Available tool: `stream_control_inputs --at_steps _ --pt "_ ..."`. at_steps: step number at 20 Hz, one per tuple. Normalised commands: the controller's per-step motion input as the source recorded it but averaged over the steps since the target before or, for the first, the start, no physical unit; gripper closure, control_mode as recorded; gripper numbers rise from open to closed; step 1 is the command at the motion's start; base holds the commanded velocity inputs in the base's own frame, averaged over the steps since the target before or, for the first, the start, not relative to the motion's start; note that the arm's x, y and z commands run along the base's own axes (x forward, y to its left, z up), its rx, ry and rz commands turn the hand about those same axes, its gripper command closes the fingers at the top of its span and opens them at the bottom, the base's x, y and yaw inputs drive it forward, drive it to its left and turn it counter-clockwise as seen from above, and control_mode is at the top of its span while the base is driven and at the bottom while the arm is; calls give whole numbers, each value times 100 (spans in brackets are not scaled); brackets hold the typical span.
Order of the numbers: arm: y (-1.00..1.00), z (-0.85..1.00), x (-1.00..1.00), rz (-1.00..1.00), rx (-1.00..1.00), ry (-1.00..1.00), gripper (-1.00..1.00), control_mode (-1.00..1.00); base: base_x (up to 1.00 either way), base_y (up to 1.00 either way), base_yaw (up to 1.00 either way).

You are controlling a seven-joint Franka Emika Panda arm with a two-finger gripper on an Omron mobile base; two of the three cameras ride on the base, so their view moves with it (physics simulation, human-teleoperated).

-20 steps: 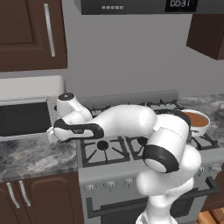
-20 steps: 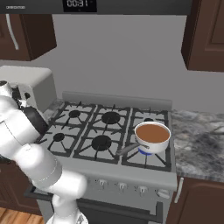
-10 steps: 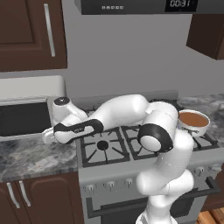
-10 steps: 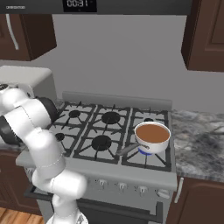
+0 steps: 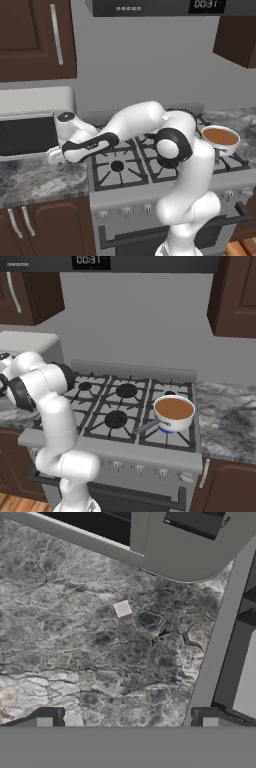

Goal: Pick up the sugar cube(s) and place them in the saucepan with hot chocolate.

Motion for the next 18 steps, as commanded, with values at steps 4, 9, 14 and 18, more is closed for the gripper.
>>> stream_control_inputs --at_steps 4,9,14,18 --pt "2 -25 33 -2 0 0 -100 -100 0 0 0" --pt "7 -23 23 0 0 0 -100 -100 0 0 0" --pt "9 -35 28 0 0 0 -100 -100 0 0 0" --pt "16 -28 28 0 0 0 -100 -100 0 0 0"
